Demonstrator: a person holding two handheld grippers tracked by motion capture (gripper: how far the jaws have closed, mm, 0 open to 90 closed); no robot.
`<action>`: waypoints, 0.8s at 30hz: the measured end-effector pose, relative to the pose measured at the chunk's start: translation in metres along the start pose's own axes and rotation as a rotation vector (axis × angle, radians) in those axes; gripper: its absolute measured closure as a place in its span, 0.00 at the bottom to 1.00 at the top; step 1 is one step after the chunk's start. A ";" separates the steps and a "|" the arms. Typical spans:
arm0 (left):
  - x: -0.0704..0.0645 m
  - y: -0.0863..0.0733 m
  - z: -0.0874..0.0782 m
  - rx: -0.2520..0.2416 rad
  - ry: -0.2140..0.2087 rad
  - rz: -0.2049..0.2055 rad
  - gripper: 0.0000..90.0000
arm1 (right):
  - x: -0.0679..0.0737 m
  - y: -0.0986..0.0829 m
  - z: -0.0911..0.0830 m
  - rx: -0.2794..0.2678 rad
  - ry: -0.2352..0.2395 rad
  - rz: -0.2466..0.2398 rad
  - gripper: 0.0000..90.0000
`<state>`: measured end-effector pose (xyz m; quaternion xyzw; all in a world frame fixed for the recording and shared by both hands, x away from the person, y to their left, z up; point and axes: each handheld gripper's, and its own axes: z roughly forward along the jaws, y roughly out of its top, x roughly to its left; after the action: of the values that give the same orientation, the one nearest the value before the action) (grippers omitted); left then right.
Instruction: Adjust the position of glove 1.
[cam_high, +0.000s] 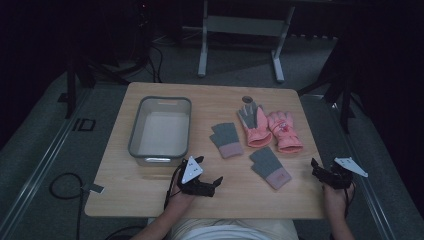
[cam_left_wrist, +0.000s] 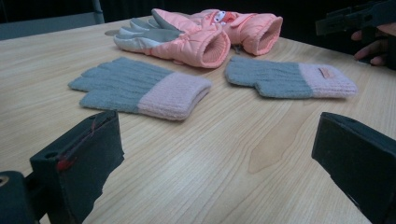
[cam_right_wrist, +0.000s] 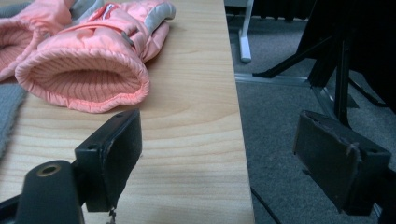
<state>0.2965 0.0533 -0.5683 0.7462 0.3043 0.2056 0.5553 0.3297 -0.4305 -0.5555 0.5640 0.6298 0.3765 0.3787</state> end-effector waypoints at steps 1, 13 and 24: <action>0.000 0.000 0.000 0.000 0.000 0.000 0.01 | 0.000 0.000 0.000 0.001 -0.002 -0.002 0.17; -0.004 -0.001 -0.002 -0.008 0.003 0.030 0.01 | 0.000 0.001 0.002 0.024 -0.001 -0.007 0.17; -0.003 -0.001 -0.002 -0.006 0.005 0.027 0.01 | 0.000 0.002 0.005 0.054 -0.003 0.008 0.18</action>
<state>0.2922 0.0528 -0.5685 0.7480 0.2950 0.2158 0.5539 0.3351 -0.4304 -0.5554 0.5772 0.6368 0.3601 0.3628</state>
